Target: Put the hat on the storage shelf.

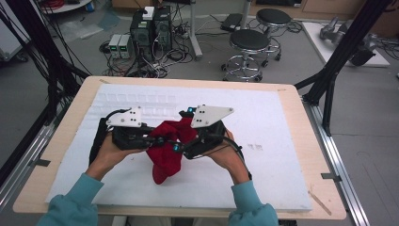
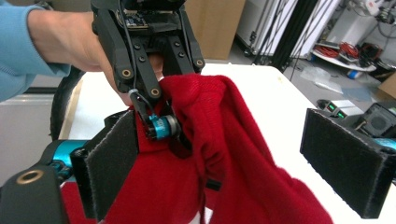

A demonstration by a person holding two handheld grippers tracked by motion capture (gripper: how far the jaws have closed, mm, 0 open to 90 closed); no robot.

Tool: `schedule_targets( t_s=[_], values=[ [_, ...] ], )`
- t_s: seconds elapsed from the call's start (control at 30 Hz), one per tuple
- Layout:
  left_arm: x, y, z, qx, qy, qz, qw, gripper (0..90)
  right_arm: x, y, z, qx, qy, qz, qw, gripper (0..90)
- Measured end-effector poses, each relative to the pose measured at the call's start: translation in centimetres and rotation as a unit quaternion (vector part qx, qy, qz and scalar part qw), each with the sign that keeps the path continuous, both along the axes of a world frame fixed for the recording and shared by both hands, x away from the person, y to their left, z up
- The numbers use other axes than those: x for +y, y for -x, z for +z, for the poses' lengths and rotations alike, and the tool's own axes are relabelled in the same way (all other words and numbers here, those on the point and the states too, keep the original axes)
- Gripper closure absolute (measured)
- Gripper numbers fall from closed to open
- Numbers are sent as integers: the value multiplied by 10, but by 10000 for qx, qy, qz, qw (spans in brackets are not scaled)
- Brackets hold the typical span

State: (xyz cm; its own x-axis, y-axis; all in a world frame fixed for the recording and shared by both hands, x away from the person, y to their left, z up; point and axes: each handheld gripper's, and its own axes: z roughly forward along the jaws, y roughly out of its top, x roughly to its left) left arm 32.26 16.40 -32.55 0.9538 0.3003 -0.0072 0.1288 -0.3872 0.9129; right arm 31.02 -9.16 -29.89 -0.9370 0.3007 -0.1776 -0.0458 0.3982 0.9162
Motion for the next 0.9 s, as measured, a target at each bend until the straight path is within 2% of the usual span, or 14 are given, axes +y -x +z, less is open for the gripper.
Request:
schedule_targets(
  t_s=[0.13,0.2,0.23,0.47,0.6,0.73,0.9],
  values=[
    [1,-3,2,-32,72,351,9994,831,0,4,0,44,-74,-183,9998,107],
    [1,-4,4,-82,115,575,9982,831,-1,5,-1,45,-109,-243,9996,107],
    [2,-5,5,-115,108,643,9978,831,-2,6,-1,95,-181,-377,9991,107],
    [5,-13,12,-149,191,1067,9940,831,-4,14,-4,232,-296,-651,9972,108],
    [5,-18,17,-253,245,1191,9923,831,-5,17,-7,271,-348,-787,9959,108],
    [6,-24,22,-246,293,1303,9907,831,-6,19,-9,325,-351,-963,9942,109],
    [6,-32,28,-204,295,1358,9901,831,-4,23,-15,372,-337,-1130,9923,109]
  ],
)
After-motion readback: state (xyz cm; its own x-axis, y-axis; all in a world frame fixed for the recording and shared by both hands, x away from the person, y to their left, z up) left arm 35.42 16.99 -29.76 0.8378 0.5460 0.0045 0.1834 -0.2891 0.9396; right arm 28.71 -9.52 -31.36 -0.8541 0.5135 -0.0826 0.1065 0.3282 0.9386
